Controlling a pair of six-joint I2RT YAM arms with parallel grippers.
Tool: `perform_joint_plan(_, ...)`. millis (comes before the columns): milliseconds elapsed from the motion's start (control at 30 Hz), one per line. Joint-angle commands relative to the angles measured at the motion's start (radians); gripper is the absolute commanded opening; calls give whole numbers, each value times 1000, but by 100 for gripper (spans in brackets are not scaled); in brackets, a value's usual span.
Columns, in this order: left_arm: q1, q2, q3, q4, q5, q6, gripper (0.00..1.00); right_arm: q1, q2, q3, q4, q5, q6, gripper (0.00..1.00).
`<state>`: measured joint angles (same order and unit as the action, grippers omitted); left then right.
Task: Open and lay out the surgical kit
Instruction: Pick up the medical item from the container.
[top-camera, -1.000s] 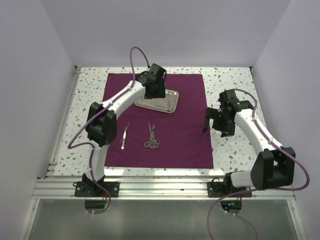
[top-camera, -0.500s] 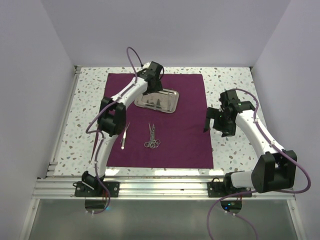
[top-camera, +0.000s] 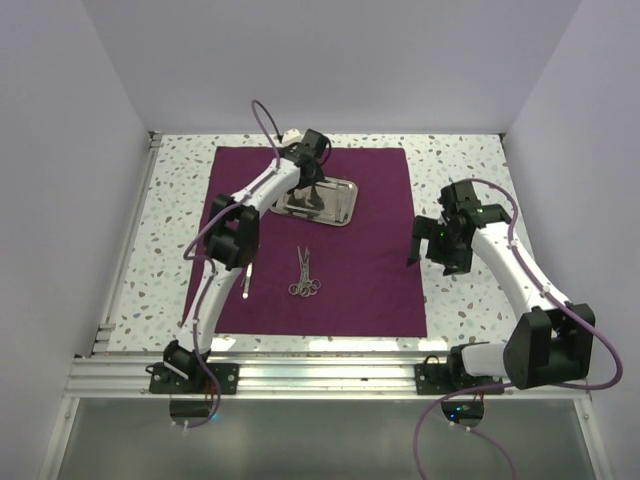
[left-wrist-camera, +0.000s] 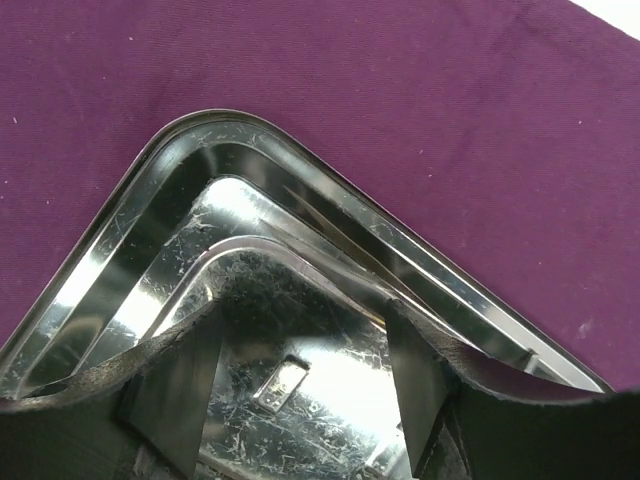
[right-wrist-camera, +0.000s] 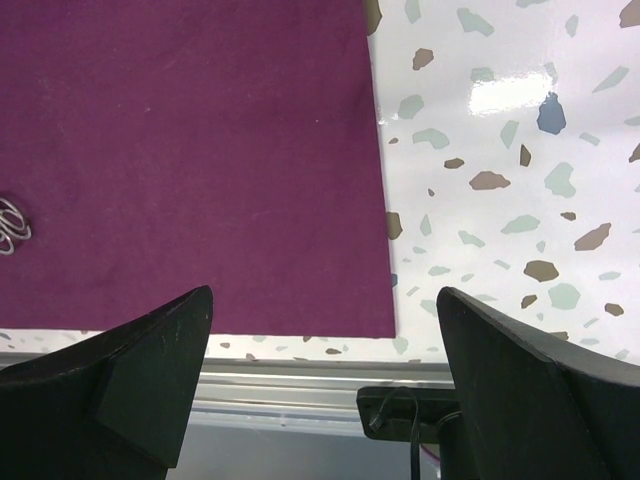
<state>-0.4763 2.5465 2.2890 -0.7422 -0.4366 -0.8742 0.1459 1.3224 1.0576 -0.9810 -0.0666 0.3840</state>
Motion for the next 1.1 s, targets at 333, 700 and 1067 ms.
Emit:
perform_joint_plan(333, 4, 75, 75, 9, -48, -32, 72, 34, -32, 5, 5, -12, -25, 98)
perform_joint_plan(700, 50, 132, 129, -181, -40, -40, 60, 34, -51, 7, 18, -33, -23, 98)
perform_joint_plan(1067, 61, 149, 109, -204, 41, -3, 39, 61, -84, 13, 33, -29, -27, 98)
